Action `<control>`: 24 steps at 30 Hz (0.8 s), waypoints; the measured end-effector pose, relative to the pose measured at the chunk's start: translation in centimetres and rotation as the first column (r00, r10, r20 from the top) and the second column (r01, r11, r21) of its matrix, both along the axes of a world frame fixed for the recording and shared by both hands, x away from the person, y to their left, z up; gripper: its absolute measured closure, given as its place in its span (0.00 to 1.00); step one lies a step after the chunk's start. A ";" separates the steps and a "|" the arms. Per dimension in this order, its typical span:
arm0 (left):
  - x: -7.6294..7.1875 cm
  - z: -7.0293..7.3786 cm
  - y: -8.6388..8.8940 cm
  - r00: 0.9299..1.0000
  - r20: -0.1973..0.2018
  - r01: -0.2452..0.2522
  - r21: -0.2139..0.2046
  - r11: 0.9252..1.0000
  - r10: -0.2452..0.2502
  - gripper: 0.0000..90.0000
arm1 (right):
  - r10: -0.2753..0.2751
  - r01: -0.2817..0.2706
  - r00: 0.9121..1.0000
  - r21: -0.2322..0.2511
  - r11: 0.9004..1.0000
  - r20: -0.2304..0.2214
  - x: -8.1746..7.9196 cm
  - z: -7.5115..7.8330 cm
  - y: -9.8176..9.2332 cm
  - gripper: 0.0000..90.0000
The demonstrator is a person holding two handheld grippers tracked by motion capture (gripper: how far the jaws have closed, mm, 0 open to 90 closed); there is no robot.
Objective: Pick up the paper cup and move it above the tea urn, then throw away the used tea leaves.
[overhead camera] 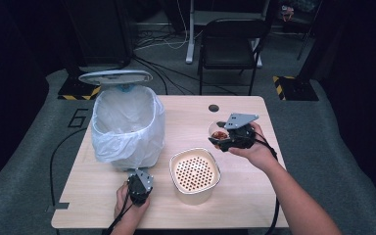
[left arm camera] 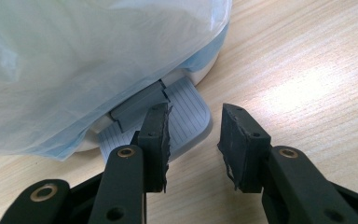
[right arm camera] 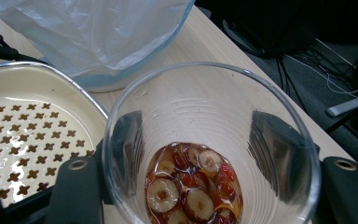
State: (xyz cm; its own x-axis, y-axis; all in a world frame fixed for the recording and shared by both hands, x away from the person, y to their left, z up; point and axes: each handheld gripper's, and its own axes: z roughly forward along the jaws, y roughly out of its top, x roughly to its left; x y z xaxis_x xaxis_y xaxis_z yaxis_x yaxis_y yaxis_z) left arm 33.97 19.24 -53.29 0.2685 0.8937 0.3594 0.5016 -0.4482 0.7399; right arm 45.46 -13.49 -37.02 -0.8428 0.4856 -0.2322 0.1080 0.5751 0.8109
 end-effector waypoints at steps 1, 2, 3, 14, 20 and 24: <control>0.0 0.0 0.0 1.000 0.000 0.000 0.000 1.000 0.000 0.69 | 0.002 -0.002 1.000 0.005 1.000 0.003 0.0 0.1 0.0 0.39; 0.0 0.0 0.0 1.000 0.000 0.000 -0.001 1.000 0.000 0.69 | 0.007 -0.007 1.000 0.012 1.000 0.004 0.1 0.2 0.0 0.39; 0.0 0.0 0.0 1.000 -0.001 0.000 -0.002 1.000 0.000 0.69 | 0.007 -0.007 1.000 0.013 1.000 0.008 0.2 0.3 0.0 0.39; 0.0 0.0 0.0 1.000 0.002 -0.001 -0.003 1.000 0.001 0.69 | 0.087 -0.088 0.993 0.008 0.996 0.078 0.9 0.7 0.5 0.39; 0.0 0.0 0.0 1.000 0.000 -0.003 -0.001 1.000 0.003 0.69 | 0.105 -0.105 0.990 -0.012 0.994 0.094 0.9 0.9 0.7 0.39; 0.0 0.0 0.0 1.000 -0.001 -0.002 -0.001 1.000 0.002 0.69 | 0.110 -0.109 0.988 -0.016 0.994 0.104 0.8 1.1 0.7 0.39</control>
